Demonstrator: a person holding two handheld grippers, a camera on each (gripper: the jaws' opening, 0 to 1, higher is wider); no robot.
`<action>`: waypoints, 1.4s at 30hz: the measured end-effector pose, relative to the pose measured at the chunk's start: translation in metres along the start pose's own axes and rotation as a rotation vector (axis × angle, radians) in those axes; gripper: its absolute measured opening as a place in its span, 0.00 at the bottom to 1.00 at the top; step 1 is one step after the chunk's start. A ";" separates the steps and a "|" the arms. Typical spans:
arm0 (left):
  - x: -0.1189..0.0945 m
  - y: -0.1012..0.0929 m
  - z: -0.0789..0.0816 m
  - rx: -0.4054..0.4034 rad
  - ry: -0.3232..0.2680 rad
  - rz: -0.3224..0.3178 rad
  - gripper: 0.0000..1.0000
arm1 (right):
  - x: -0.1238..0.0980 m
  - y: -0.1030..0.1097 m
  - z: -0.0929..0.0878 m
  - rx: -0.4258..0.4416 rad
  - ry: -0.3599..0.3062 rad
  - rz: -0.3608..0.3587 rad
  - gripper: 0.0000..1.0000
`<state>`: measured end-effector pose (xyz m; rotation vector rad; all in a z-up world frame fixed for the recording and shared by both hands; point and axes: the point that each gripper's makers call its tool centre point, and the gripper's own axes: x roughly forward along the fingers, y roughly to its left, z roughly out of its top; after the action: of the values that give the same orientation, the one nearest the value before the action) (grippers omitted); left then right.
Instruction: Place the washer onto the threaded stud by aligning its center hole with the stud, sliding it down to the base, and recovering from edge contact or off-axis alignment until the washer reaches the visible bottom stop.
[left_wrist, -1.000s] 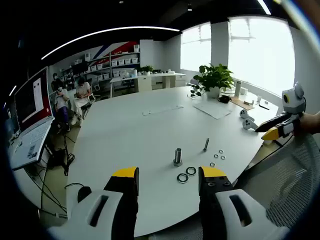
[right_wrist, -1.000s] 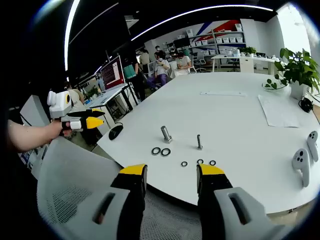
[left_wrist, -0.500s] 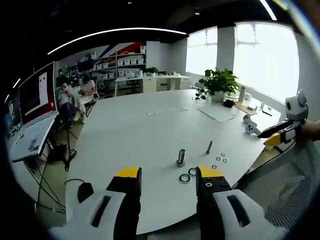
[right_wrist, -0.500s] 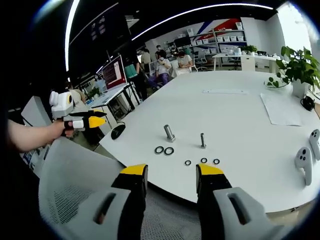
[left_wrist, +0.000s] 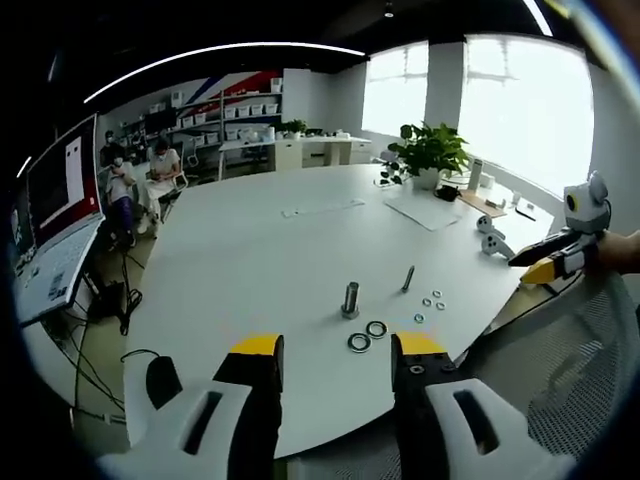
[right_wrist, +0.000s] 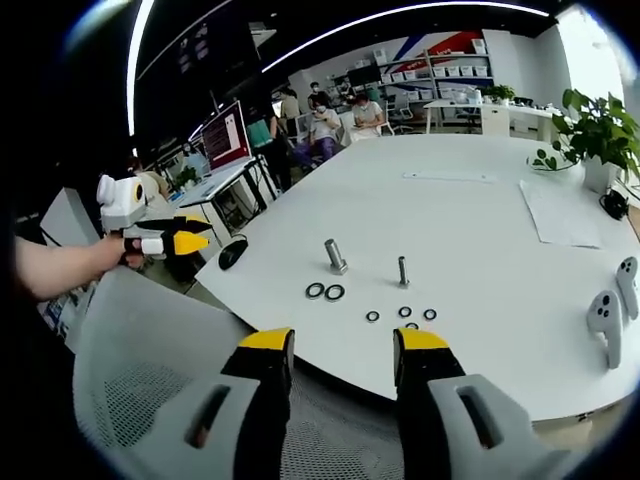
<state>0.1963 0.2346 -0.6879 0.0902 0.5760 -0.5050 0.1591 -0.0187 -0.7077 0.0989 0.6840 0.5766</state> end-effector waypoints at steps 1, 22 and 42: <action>-0.001 0.001 0.001 0.001 -0.006 0.003 0.40 | 0.000 0.001 0.000 -0.006 0.001 0.002 0.42; 0.004 0.000 -0.010 -0.010 0.050 -0.010 0.37 | 0.000 0.000 -0.002 -0.002 0.006 0.009 0.40; 0.004 0.000 -0.009 -0.002 0.049 -0.010 0.35 | 0.001 0.000 -0.003 0.000 0.017 0.014 0.37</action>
<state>0.1944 0.2354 -0.6979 0.0981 0.6253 -0.5135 0.1574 -0.0182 -0.7106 0.0992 0.7005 0.5917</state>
